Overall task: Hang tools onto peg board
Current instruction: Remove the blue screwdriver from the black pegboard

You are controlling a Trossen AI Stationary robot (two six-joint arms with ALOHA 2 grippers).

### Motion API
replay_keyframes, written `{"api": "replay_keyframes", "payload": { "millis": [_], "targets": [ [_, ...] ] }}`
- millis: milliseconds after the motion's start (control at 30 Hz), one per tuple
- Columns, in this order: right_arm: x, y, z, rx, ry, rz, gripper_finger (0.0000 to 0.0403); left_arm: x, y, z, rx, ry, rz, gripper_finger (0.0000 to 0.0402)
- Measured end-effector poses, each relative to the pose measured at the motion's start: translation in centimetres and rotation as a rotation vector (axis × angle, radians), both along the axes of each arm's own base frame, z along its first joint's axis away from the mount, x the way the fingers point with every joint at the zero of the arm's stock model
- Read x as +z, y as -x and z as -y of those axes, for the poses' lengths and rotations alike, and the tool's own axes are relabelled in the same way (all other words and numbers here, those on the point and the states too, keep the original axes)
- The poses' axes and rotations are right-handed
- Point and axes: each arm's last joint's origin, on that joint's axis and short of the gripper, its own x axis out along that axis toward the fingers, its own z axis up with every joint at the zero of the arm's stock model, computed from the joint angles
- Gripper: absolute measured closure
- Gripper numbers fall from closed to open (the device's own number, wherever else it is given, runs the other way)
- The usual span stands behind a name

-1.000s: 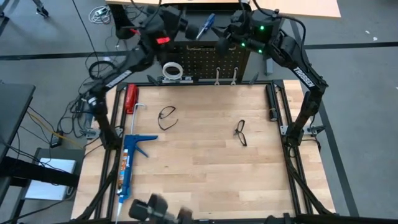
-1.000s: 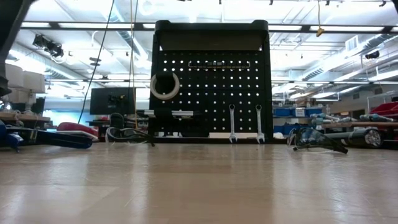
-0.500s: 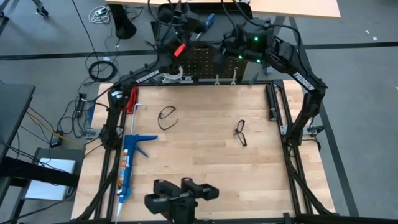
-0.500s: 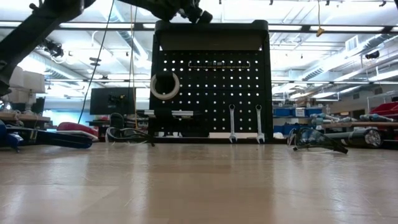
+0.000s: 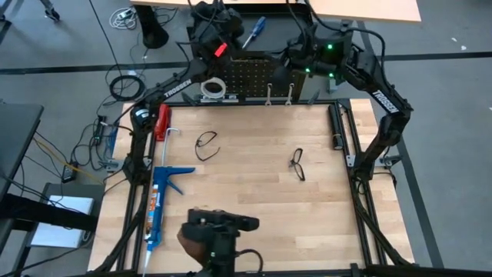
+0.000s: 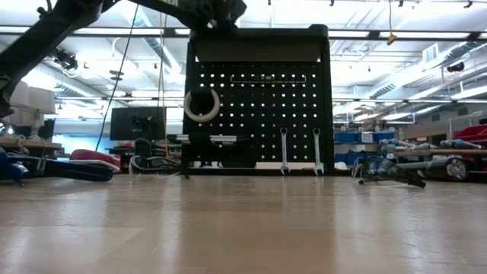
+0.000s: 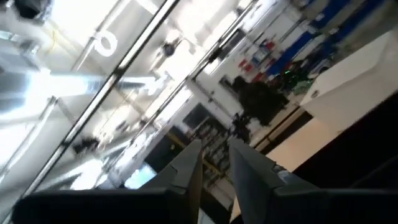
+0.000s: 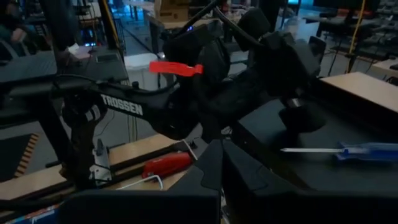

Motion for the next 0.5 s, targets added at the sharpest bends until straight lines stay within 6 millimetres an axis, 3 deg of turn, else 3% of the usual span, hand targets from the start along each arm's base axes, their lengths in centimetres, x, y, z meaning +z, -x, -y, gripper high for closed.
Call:
{"api": "replay_keyframes", "payload": {
  "millis": [133,300,500],
  "targets": [
    [0.6,0.8,-0.1,-0.008,0.011,0.027,0.0391,-0.1,-0.7,0.5,-0.083,0.0,-0.08,0.0319],
    [0.8,1.2,0.1,-0.03,-0.007,0.047,0.0387,-0.1,-2.6,2.2,-0.369,-0.106,-0.187,0.0319],
    [0.7,1.2,0.1,-0.037,-0.037,0.044,0.0387,0.2,-3.6,3.5,-0.505,-0.182,-0.126,0.0319]
  ]
}}
